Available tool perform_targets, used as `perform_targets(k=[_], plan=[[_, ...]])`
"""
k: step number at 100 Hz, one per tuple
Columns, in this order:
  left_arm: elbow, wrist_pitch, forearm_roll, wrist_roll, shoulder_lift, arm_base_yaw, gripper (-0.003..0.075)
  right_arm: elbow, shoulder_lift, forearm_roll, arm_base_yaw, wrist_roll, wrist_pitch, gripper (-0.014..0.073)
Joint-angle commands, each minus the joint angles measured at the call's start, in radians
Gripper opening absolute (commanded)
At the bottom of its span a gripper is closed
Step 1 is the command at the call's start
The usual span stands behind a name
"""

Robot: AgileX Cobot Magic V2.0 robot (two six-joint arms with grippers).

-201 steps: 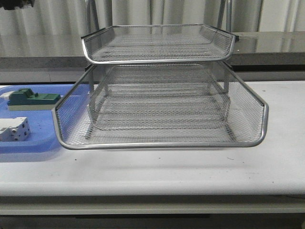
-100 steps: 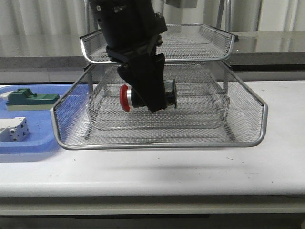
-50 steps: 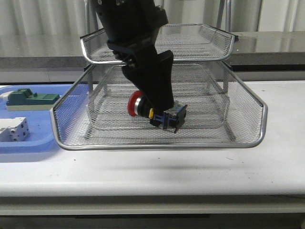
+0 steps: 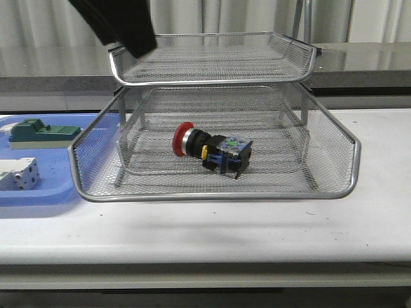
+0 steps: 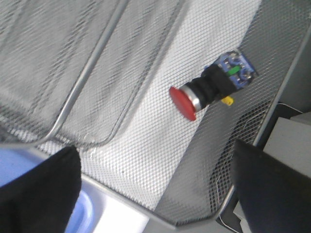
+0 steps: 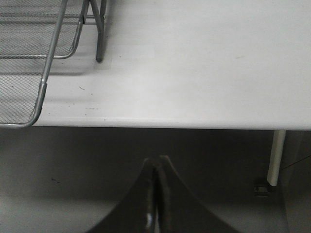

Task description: Place button on rack with both arms

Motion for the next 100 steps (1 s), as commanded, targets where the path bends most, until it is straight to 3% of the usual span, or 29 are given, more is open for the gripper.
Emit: perform_targets(k=[1,24,46,61,100], plan=[[0.017,-0.021,-0.021,-0.031,-0.105,0.061,0.0606,-0.031,0.004,-0.007,-0.002,-0.003,-0.057,-0.0068],[0.187,-0.117,-0.024,-0.070,-0.313,0.284,0.0606,-0.031,0.004,-0.007,-0.002,-0.003,-0.057,-0.0068],[0.388,-0.329,-0.053,-0.108,-0.549,0.446,0.0606,-0.031,0.004,-0.007,-0.002,-0.003,-0.057,-0.0068],[0.545,-0.482,-0.092,-0.108,-0.735,0.491,0.0606,-0.031,0.004,-0.007,-0.002,-0.003,-0.057,-0.0068],[1.005,-0.836,-0.248,-0.108,-1.163,0.491,0.0606,-0.031,0.004,-0.007,-0.002,-0.003,-0.057,-0.0068]])
